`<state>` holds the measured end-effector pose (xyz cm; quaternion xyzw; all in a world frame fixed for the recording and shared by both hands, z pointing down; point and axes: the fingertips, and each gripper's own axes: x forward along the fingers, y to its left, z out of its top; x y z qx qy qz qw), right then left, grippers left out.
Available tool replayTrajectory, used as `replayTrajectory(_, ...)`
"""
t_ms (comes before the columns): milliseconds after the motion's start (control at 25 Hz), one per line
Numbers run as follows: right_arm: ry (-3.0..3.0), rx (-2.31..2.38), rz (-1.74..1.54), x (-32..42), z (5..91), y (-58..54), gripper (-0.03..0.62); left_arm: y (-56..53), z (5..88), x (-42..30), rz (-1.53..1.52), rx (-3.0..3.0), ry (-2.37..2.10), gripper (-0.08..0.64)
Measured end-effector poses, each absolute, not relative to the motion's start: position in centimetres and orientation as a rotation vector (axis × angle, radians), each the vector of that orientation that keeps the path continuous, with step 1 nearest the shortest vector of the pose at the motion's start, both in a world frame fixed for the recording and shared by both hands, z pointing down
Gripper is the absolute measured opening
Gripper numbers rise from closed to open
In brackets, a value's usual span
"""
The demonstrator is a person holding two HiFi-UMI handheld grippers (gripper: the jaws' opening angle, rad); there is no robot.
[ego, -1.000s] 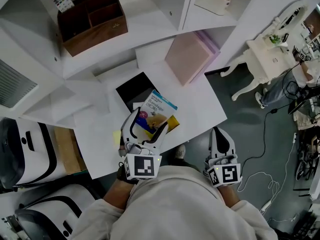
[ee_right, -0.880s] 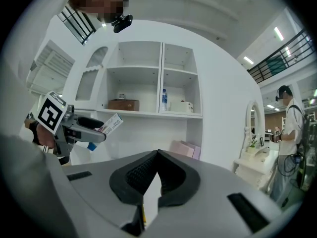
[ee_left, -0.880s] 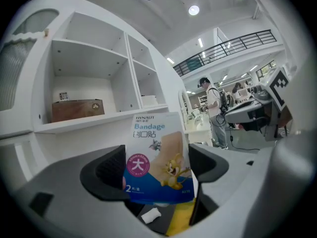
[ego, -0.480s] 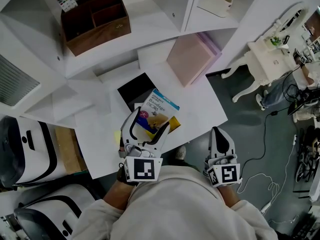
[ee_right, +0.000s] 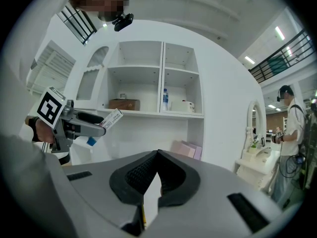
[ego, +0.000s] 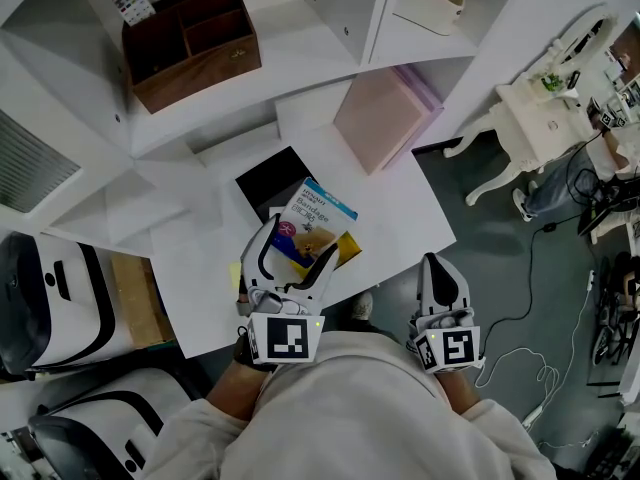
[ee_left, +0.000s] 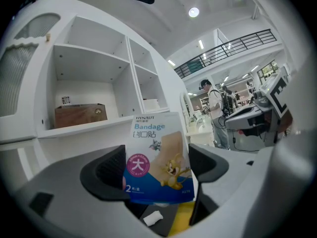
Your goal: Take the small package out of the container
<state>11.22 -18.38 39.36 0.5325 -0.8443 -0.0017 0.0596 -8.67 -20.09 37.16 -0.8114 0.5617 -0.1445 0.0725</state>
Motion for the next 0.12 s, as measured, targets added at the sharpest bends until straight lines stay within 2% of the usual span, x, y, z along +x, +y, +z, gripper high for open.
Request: replayTrajectory(120, -2.557, 1.610, -0.004, 11.33, 39.40, -18.40, 0.025, -19.96, 37.49, -8.59, -0.419, -2.465, 1.729, 0.399)
